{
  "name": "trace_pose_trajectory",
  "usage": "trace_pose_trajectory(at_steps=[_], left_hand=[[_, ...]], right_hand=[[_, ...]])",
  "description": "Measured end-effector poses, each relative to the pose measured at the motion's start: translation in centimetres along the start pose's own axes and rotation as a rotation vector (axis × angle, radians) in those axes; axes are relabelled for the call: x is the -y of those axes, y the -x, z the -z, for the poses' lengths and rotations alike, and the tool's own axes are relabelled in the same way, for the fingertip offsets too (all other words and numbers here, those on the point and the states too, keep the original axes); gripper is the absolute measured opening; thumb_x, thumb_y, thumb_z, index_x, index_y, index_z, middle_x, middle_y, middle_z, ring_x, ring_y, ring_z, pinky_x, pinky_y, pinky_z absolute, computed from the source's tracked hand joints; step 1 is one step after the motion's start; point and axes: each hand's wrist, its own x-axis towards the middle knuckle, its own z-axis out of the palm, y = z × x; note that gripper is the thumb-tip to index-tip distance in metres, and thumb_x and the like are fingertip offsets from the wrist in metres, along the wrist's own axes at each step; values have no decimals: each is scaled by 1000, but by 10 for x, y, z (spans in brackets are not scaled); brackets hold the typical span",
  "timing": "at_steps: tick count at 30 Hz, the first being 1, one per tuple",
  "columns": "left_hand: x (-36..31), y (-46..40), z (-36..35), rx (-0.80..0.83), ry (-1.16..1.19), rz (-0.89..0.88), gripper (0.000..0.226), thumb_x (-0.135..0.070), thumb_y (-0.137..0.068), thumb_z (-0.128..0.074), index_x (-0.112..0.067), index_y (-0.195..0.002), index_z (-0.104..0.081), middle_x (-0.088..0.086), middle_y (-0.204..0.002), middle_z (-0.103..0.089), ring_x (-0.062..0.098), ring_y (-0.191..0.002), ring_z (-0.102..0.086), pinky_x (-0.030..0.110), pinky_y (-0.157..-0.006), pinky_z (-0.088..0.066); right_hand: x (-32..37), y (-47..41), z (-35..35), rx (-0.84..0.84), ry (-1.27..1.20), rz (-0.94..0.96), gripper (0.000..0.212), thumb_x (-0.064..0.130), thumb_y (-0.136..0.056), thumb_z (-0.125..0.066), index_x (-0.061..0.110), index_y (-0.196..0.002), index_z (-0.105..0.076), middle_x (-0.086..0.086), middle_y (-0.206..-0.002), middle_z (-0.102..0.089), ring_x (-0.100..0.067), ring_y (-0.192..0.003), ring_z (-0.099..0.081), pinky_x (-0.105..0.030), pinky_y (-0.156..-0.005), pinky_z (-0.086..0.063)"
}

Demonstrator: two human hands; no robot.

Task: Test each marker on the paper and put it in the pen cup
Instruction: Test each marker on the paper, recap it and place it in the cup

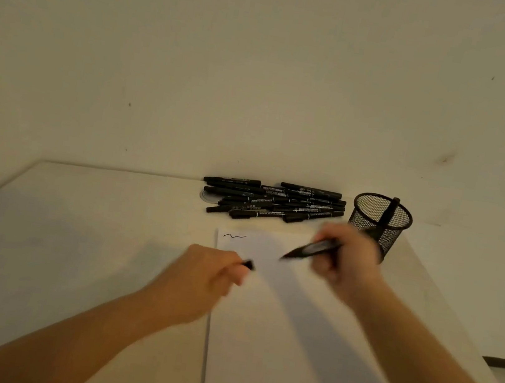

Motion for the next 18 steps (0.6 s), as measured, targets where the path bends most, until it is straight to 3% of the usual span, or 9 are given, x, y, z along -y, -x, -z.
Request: trace_pose_trajectory(at_steps=[1,3,6,8,11,15,18], left_hand=[[10,3,8,-56,55,95,31,-20,-94,-47,-28,-64,-56,-15,-46,-53,1,-45,-48,10,-45,-34],[29,2,24,-125,119,215,35,-16,-94,-47,-27,-63,-57,-15,-48,-56,1,-43,-49,9,-46,-36],[35,-10,23,0,89,215,29,-21,-95,-44,-25,-71,-60,-22,-59,-65,-3,-60,-60,9,-57,-42],[30,-19,11,57,26,187,24,-28,-95,-43,-25,-78,-60,-21,-74,-69,-3,-76,-63,17,-71,-47],[27,-26,-10,84,-81,130,25,-37,-95,-39,-22,-94,-60,-3,-94,-69,16,-88,-62,37,-79,-48],[29,-31,-30,75,-266,47,31,-42,-95,-35,-22,-107,-55,-4,-91,-56,14,-85,-51,29,-73,-41],[37,-29,-36,64,-226,61,29,-41,-95,-36,-21,-102,-55,-6,-84,-49,14,-84,-49,27,-70,-37]], right_hand=[[7,-5,11,-46,-49,74,47,3,-83,-43,9,-38,-53,-7,-34,-43,-12,-23,-27,-12,-30,-19],[12,-13,26,-45,89,204,42,6,-86,-45,8,-46,-57,-6,-37,-44,-13,-27,-30,-15,-32,-20],[-7,-21,15,107,547,228,20,23,-91,-53,12,-79,-64,-1,-58,-62,-12,-45,-54,-19,-40,-38],[-18,-30,0,170,683,236,7,26,-88,-58,25,-90,-64,5,-76,-68,-6,-64,-64,-21,-51,-47],[-26,-47,-17,125,638,239,10,24,-87,-60,34,-88,-63,7,-80,-70,-4,-68,-65,-20,-54,-47],[-43,-66,-34,68,591,283,6,23,-83,-65,27,-78,-65,5,-64,-69,-1,-56,-63,-13,-47,-44],[-62,-75,-26,-79,597,311,11,24,-84,-62,22,-73,-61,4,-57,-63,3,-49,-58,-19,-54,-43]])
